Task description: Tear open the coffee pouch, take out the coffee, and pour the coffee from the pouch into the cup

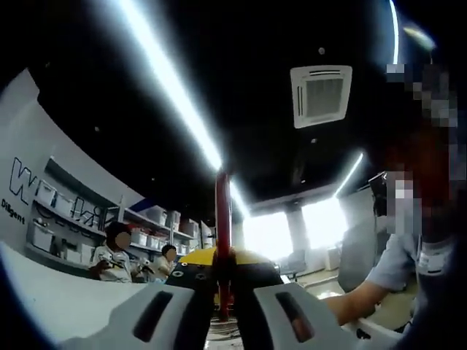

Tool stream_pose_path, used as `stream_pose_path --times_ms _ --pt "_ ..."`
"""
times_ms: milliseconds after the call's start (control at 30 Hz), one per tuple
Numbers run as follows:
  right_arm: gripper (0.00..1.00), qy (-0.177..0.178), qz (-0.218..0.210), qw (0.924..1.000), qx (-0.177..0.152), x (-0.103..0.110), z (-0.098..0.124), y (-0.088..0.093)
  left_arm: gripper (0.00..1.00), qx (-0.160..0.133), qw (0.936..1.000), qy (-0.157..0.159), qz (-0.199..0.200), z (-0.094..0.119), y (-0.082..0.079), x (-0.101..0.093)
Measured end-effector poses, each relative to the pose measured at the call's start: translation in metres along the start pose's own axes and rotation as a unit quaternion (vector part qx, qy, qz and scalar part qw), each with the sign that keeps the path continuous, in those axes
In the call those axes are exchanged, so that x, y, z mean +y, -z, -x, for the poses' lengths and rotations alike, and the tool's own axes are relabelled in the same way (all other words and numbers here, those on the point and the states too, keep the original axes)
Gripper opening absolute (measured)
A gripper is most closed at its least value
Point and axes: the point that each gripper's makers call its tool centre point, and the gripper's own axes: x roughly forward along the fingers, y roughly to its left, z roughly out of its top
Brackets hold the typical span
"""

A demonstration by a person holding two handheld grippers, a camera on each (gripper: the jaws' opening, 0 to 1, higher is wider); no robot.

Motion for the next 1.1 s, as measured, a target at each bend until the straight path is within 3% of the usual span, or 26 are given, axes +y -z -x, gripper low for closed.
stream_pose_path --times_ms 400,567,700,933,1100 --pt "0.09 -0.003 0.009 0.9999 -0.005 0.0019 -0.001 -0.0009 0.06 0.001 1.0 0.005 -0.005 0.0002 -0.001 -0.0028" --pt "0.03 -0.004 0.008 1.0 0.003 0.0012 -0.0016 -0.0009 0.09 -0.008 0.9999 0.006 -0.003 0.0008 -0.0027 -0.0044" --pt "0.03 -0.002 -0.006 1.0 0.007 -0.0015 0.0008 -0.0005 0.1 -0.005 1.0 0.001 -0.002 -0.0001 -0.0019 -0.0023" --pt "0.08 0.003 0.014 0.9999 -0.003 -0.0026 -0.0003 -0.002 0.05 0.012 0.9997 -0.004 -0.021 -0.0009 0.003 -0.0011" --pt "0.03 -0.002 0.016 0.9999 0.004 0.0016 -0.003 -0.0009 0.08 0.011 0.9998 0.004 -0.019 -0.0017 0.0034 -0.0036"
